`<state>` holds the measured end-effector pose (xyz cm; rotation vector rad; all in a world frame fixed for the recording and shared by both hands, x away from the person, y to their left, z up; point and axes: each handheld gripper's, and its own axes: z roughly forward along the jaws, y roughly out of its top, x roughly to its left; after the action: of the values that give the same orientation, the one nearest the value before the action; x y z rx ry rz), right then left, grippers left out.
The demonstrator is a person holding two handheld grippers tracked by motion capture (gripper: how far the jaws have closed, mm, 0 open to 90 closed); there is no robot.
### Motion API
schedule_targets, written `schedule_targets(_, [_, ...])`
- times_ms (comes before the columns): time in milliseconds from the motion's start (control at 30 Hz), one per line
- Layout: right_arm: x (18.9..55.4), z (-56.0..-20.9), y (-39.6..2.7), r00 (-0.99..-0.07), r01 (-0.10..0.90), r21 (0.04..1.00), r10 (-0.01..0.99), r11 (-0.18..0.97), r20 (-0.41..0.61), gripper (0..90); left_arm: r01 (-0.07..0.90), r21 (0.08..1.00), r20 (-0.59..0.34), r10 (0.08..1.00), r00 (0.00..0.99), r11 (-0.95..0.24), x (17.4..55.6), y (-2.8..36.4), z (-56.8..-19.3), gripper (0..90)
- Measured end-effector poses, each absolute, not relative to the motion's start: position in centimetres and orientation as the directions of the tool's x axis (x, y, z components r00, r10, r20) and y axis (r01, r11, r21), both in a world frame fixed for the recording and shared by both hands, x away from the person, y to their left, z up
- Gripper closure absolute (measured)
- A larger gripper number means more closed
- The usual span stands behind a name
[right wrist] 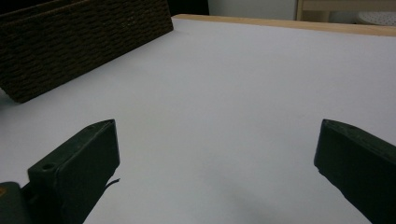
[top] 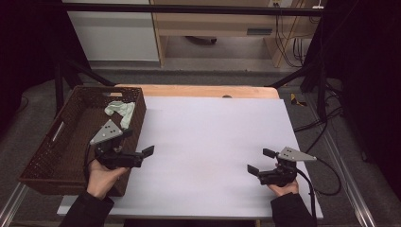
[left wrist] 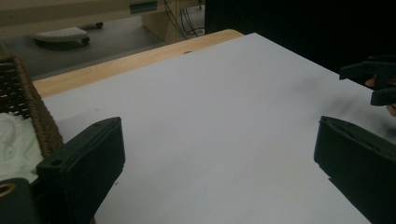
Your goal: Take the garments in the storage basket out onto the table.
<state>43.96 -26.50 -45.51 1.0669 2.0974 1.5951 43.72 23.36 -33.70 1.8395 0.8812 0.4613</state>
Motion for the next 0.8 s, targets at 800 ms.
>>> schedule_targets(800, [44.0, -45.5, -26.5, -0.677, 0.377, 0.92, 0.709, 0.107, 0.195, 0.6, 0.392, 0.899, -0.061, 0.834, 0.549, -0.193, 48.5, 28.6, -30.1, 1.4])
